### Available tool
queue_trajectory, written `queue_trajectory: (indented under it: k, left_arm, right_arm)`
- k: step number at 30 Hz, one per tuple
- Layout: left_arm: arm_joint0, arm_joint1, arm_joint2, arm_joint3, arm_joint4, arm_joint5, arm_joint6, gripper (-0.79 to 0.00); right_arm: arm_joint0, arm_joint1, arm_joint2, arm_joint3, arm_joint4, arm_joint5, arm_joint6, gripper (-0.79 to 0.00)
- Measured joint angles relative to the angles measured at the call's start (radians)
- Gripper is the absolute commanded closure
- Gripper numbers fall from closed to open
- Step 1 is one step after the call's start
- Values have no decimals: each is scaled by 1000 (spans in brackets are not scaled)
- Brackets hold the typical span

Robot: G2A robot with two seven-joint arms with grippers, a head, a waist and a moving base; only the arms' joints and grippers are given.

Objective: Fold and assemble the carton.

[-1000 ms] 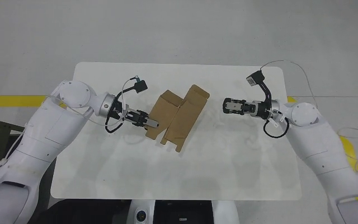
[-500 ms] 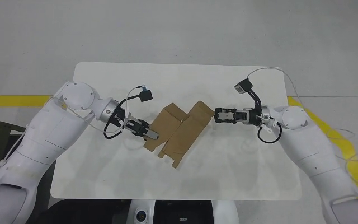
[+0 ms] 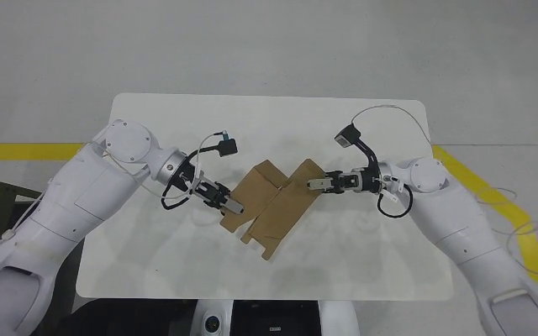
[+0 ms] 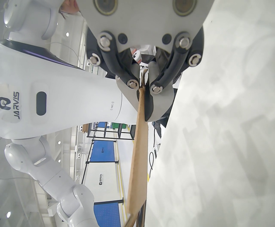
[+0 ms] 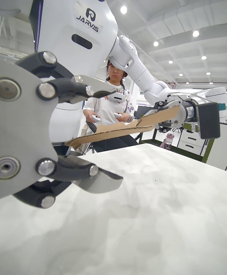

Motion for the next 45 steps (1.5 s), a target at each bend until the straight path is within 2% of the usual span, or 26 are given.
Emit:
queue_trajectory:
  k: [5,14,17,18,20,21,22,28,35,40,45]
  left_arm:
    - [-19,2,25,6,-13,0,0,0]
    - [-41,8,57,14,-35,0,0,0]
    - [-46,11,66,17,-41,0,0,0]
    - [-48,12,69,20,-43,0,0,-37]
    - [-51,13,74,23,-45,0,0,-357]
    - [-54,15,76,25,-47,0,0,-650]
    - [-55,15,78,26,-48,0,0,-785]
    - [-62,24,77,37,-72,0,0,-785]
    - [-36,29,20,100,-131,-52,54,-785]
    - [0,29,-17,107,-144,-40,167,-785]
    - [42,29,-49,86,-153,0,291,-785]
  right_arm:
    - [5,-2,-17,-11,13,19,19,-262]
    - [12,-7,-43,-11,35,32,32,0]
    - [15,-8,-47,-8,42,32,32,0]
    - [15,-8,-48,-7,45,32,32,0]
    - [16,-8,-49,-5,47,30,30,0]
    - [16,-8,-49,-3,49,28,28,0]
    - [16,-8,-49,-1,50,27,27,0]
    - [18,-7,-41,20,52,11,11,0]
    - [15,-9,-16,65,60,-29,-30,0]
    - [16,-15,3,92,61,-50,-65,0]
    - [8,-21,18,78,30,-30,-150,0]
